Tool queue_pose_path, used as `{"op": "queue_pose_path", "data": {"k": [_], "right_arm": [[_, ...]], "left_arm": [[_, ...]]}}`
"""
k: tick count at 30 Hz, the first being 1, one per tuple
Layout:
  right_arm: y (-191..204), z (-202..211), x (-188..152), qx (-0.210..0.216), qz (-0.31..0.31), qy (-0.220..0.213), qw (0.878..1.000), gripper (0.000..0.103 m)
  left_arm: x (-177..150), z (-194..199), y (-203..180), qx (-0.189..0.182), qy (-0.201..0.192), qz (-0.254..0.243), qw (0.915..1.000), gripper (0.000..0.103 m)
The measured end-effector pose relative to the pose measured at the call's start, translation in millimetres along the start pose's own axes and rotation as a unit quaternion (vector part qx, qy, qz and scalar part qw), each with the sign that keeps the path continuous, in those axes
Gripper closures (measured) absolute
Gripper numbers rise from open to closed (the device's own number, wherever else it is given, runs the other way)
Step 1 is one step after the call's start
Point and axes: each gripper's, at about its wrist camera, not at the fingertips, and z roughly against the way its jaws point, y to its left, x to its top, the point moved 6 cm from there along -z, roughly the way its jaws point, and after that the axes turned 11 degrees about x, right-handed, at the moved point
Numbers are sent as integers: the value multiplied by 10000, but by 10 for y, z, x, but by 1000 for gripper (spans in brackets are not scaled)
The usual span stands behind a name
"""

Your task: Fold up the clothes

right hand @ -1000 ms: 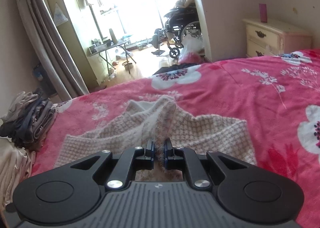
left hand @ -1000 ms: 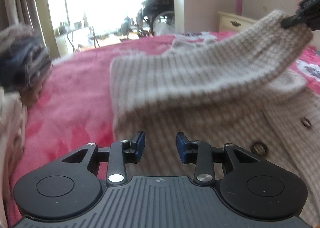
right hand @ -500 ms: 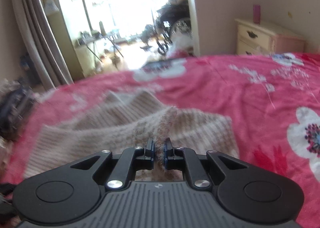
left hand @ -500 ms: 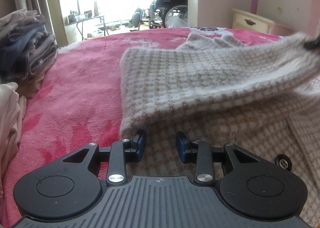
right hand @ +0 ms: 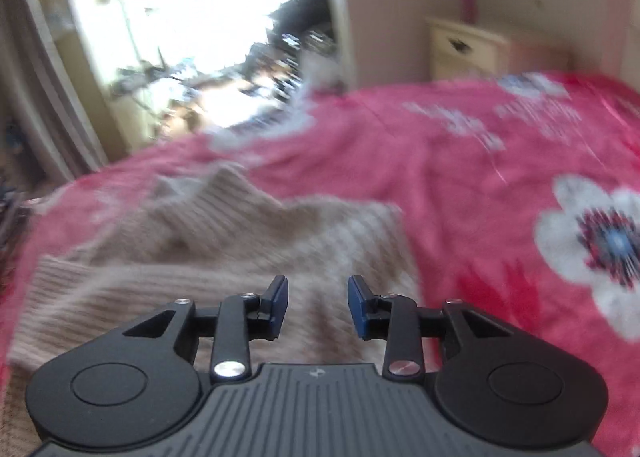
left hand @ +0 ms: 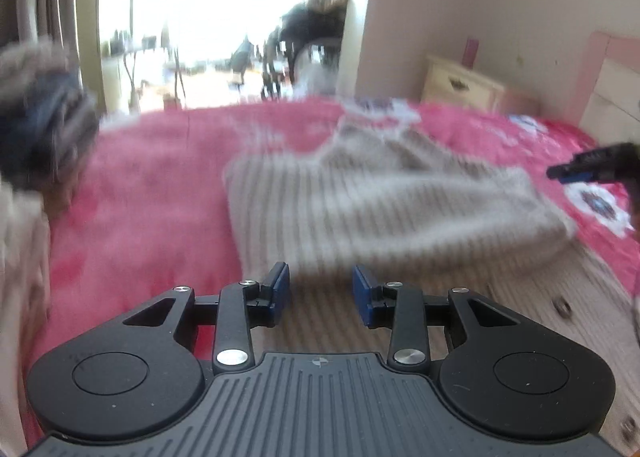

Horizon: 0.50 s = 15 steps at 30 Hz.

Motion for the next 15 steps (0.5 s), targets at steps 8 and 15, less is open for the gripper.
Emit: {"op": "queue_pose_path", "data": {"k": [8, 15], "right_arm": [[301, -539, -590, 370, 816, 867, 9922, 71], [438, -373, -362, 505, 973, 517, 9926, 70]], "left_arm": [[-254, -692, -117, 454, 341, -303, 9979, 68], [115, -489, -20, 326, -133, -316, 9989, 67]]}}
